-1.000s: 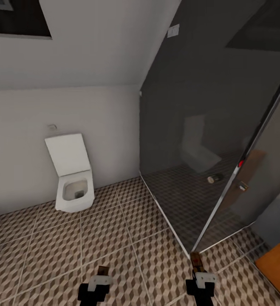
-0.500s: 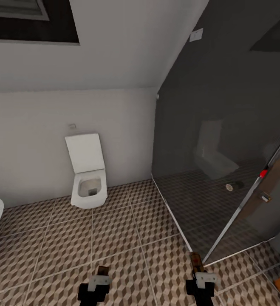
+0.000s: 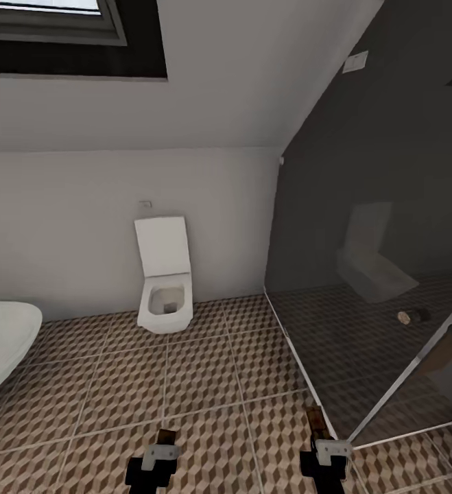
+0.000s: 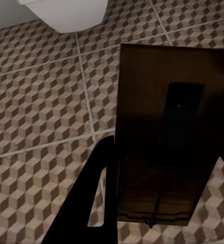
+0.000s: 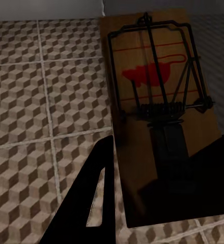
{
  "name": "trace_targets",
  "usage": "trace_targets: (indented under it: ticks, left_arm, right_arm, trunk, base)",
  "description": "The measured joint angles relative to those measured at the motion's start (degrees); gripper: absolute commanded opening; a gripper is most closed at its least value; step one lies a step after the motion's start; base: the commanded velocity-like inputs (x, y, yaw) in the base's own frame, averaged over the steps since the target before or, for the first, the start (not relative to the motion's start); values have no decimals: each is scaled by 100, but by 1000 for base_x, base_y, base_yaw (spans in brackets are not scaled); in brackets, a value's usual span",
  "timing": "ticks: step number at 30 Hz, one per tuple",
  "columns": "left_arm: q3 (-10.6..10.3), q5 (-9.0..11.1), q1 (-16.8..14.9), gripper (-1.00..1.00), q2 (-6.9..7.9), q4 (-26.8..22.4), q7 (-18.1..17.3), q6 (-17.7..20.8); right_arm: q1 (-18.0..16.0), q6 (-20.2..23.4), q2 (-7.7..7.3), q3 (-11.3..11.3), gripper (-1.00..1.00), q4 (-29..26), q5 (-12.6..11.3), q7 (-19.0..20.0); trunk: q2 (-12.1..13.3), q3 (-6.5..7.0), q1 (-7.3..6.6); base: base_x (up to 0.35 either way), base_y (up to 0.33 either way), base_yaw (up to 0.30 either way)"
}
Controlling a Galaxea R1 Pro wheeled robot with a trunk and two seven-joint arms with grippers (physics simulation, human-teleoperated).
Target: Take the four mousetraps from the cabinet in the bathroom and place them on the bathroom floor. Make sure all four end up on the same floor surface, and ensure that at least two of them are either under or directly next to the same bathroom sink.
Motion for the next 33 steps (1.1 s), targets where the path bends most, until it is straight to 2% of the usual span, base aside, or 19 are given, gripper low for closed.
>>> trace_targets:
  ticks: [12,28,33]
  left_arm:
    - [0,1,0,-100,0,0,0,0]
    - [0,1,-1,-100,-1,2,-1,0]
    - [5,1,-1,-100,-1,1,-8,-1]
  right_arm:
    - [0,0,-3,-1,-100,0,0,2]
    - [1,0,-4,1,-100,-1,2,14]
    - [1,1,-3,0,-100,-2,0,15]
  trunk:
    - [1,68,0]
    - [1,74,0]
    - [1,74,2]
  base:
    - [0,0,196]
    - [0,0,8]
    - [-148,49,0]
